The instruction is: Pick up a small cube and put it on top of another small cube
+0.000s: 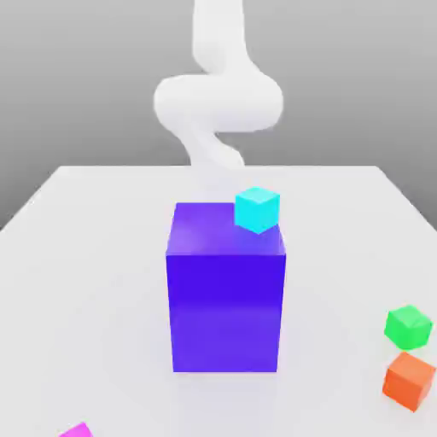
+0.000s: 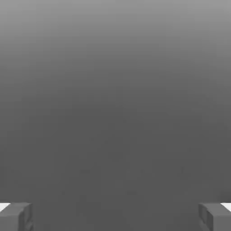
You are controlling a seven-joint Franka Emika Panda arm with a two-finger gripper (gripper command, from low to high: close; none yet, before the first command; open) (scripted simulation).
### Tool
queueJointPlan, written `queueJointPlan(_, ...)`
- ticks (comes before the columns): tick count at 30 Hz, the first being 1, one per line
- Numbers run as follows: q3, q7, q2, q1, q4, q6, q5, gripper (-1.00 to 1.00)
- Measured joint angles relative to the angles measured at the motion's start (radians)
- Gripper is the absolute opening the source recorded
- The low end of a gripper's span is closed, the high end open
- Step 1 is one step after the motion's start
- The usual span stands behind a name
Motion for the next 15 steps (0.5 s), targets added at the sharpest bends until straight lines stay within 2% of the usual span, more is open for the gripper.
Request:
queueJointPlan(8, 0.052, 0.191, 0.298, -0.125, 0.035, 0.061, -0.094, 0.0)
queueJointPlan(15, 0.051, 0.343, 0.553, -0.192, 0.064, 0.115, -0.158, 0.0)
